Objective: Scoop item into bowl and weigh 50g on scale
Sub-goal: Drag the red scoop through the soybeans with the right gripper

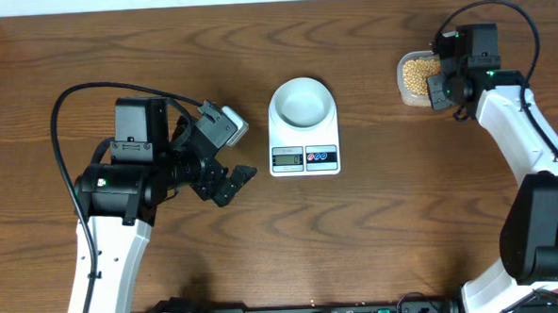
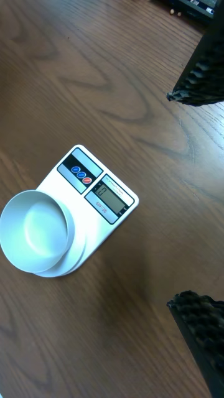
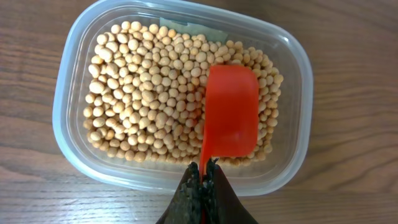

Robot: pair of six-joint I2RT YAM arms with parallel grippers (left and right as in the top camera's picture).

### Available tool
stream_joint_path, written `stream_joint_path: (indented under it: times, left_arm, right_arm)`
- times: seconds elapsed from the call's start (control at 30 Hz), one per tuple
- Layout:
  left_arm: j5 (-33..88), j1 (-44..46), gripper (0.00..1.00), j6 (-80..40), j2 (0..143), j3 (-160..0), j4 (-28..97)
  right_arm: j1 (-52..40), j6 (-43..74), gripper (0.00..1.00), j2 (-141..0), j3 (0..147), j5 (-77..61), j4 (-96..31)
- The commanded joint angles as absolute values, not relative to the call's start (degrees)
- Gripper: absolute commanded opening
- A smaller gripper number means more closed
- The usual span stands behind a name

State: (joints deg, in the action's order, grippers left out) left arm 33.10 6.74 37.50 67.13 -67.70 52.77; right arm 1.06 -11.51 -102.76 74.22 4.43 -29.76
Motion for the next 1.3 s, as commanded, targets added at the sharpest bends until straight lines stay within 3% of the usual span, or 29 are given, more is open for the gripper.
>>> stream_joint_path:
  times: [0.0, 0.53, 1.27]
  left_arm:
    - [34.06, 6.44, 0.98, 37.26, 67.20, -69.49, 53.10]
    - [34.06, 6.44, 0.98, 37.26, 67.20, -69.49, 53.10]
    - [34.06, 6.44, 0.98, 37.26, 67.20, -69.49, 53.10]
  right_arm:
    - [1.63, -8.75, 0.01, -104.29, 74.83, 0.89, -31.48]
    - [3.55, -6.72, 0.01, -105.75, 79.85, 0.49, -38.33]
    - [9.15, -2.94, 0.01, -108.49, 83.07, -19.40, -42.17]
